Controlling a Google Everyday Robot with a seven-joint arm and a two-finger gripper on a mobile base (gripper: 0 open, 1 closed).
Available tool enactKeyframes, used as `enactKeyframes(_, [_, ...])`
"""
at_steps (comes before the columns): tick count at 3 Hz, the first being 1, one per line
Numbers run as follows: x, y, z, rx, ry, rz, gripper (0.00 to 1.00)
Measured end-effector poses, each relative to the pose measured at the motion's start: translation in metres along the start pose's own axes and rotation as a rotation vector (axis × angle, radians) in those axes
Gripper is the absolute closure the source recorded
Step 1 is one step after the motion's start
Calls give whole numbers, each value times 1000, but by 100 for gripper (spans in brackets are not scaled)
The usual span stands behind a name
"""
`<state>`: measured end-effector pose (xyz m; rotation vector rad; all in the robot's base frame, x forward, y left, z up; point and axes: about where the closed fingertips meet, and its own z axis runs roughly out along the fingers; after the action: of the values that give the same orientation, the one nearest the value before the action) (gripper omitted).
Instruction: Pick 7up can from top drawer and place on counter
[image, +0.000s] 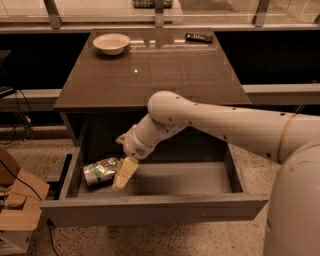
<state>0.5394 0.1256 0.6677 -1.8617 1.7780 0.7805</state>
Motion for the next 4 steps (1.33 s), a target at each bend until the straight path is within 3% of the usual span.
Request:
enactKeyframes(1, [19,-2,25,-22,12,43,0])
enactKeyframes(3, [15,-7,62,-48,-34,46,0])
enactKeyframes(4, [11,-5,74,-56,-38,50,19])
